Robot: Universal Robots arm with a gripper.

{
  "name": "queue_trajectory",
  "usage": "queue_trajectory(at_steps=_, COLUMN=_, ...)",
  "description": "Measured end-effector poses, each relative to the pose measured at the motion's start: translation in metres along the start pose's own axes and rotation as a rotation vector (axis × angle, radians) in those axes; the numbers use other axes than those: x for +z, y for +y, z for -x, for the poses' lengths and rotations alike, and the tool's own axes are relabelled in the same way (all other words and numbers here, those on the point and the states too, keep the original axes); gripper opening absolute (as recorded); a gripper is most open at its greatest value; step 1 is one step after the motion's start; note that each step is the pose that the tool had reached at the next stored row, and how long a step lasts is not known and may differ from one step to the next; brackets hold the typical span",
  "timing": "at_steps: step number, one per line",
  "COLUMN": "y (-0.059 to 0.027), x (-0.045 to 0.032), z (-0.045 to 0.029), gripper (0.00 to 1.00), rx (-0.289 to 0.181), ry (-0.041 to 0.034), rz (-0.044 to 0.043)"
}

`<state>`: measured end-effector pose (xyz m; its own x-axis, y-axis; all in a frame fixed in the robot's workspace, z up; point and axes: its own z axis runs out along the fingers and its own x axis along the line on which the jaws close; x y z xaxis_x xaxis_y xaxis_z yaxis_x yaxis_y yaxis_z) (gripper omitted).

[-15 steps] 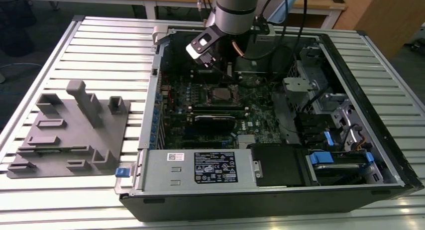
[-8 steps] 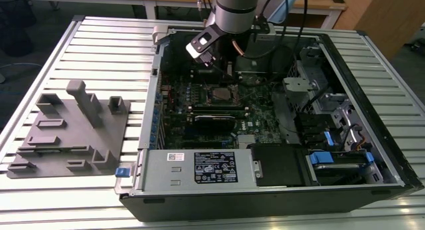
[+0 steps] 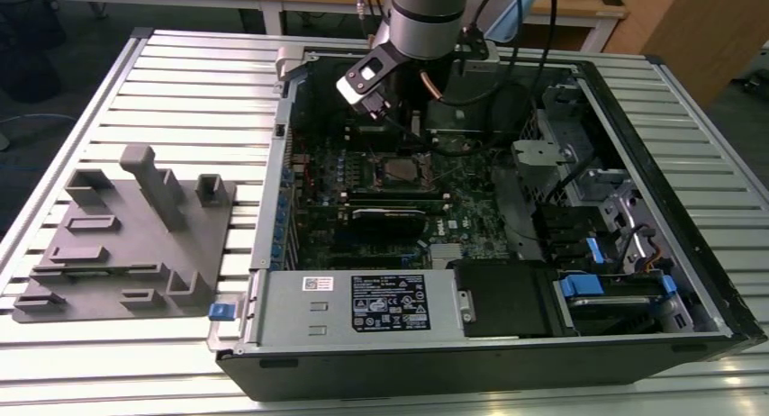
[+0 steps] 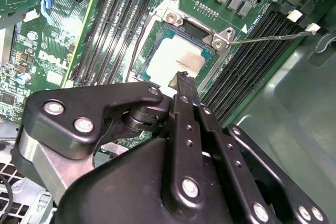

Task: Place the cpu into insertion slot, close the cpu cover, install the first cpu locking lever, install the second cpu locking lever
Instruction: 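Close the cpu cover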

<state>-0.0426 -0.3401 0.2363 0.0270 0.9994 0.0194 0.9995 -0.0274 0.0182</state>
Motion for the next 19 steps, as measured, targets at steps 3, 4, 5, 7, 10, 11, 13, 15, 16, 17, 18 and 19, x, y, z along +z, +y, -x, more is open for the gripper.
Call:
queue_trajectory(at_steps=3, y=0.0, x=-0.0001, z=0.0, gripper=0.11, rx=0.0, ry=0.0, rz=0.0)
queue_trajectory(at_steps=4, y=0.0, x=-0.0001, z=0.0, gripper=0.11, rx=0.0, ry=0.0, rz=0.0)
queue_trajectory(at_steps=5, y=0.0, x=-0.0002, z=0.0, gripper=0.11, rx=0.0, ry=0.0, rz=0.0)
queue_trajectory(at_steps=7, y=0.0, x=-0.0003, z=0.0, gripper=0.11, rx=0.0, ry=0.0, rz=0.0)
queue_trajectory(at_steps=10, y=0.0, x=-0.0019, z=0.0, gripper=0.11, rx=0.0, ry=-0.0001, rz=0.0)
queue_trajectory(at_steps=11, y=0.0, x=-0.0029, z=0.0, gripper=0.11, rx=0.0, ry=-0.0001, rz=-0.0001)
queue_trajectory(at_steps=13, y=0.0001, x=-0.0054, z=-0.0001, gripper=0.11, rx=0.0, ry=0.0, rz=0.0)
queue_trajectory(at_steps=15, y=0.0001, x=-0.0083, z=-0.0001, gripper=0.11, rx=0.0, ry=-0.0001, rz=-0.0001)
queue_trajectory(at_steps=16, y=0.0002, x=-0.0098, z=-0.0002, gripper=0.11, rx=0.0, ry=0.0, rz=-0.0001)
queue_trajectory(at_steps=17, y=0.0002, x=-0.0116, z=-0.0002, gripper=0.11, rx=0.0, ry=0.0, rz=0.0)
queue_trajectory(at_steps=18, y=0.0003, x=-0.0133, z=-0.0003, gripper=0.11, rx=0.0, ry=0.0001, rz=0.0)
queue_trajectory(at_steps=19, y=0.0003, x=-0.0151, z=-0.0003, gripper=0.11, rx=0.0, ry=-0.0001, rz=0.0)
